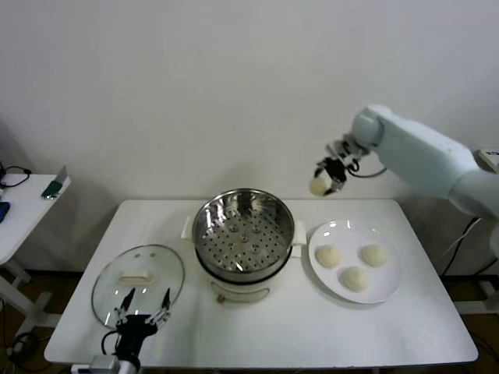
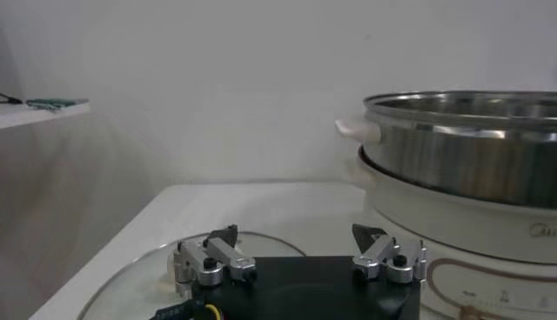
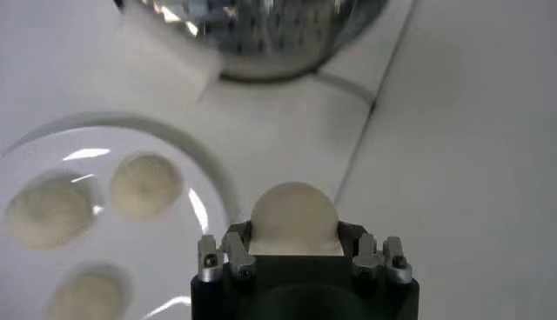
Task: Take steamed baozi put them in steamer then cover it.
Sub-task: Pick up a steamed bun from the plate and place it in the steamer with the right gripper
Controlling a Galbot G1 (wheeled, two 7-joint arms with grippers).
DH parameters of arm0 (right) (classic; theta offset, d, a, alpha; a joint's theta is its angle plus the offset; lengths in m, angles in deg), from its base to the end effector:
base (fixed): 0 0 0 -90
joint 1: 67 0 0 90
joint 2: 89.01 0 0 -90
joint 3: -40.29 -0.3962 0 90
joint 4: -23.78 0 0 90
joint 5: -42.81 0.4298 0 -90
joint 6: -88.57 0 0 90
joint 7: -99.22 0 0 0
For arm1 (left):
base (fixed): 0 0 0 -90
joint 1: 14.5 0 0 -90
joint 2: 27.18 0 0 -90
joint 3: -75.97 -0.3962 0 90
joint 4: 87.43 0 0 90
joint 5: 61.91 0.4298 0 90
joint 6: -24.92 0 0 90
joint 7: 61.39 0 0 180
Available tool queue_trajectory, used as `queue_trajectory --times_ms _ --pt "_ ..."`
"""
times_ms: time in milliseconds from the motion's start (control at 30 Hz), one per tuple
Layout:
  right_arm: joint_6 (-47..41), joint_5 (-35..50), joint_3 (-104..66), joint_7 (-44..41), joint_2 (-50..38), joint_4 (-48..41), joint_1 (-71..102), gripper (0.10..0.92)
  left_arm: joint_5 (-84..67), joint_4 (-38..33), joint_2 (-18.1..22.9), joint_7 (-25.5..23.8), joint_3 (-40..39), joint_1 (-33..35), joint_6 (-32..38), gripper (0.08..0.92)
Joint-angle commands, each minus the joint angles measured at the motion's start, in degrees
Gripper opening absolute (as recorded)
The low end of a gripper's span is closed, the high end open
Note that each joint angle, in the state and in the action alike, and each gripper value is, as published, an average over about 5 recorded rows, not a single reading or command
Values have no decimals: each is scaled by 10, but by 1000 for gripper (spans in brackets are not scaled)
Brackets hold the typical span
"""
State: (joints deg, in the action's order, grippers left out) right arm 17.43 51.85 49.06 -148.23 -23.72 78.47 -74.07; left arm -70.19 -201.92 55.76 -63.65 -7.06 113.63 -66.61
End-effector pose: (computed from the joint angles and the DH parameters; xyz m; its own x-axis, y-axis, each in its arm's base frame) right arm 0.7315 0.0454 0.0368 -0.2377 -0.2847 0.9287 -0.6219 -0.6898 -0.3706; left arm 0.1754 0.0739 -0.4053 -0.9679 -0.0197 0.2504 -0.0149 0.9997 0.0211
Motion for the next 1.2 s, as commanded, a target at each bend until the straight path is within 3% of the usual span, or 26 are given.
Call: queue_trajectory --times_ms 33,500,1200 --pt "150 -4 70 -10 116 127 -104 662 -1 -2 0 0 -1 2 2 823" --pt "225 -260 16 41 182 -32 80 662 -3 -9 0 0 1 16 17 823" --pt "254 -334 -36 85 202 -137 159 662 0 5 -4 0 -8 9 26 823"
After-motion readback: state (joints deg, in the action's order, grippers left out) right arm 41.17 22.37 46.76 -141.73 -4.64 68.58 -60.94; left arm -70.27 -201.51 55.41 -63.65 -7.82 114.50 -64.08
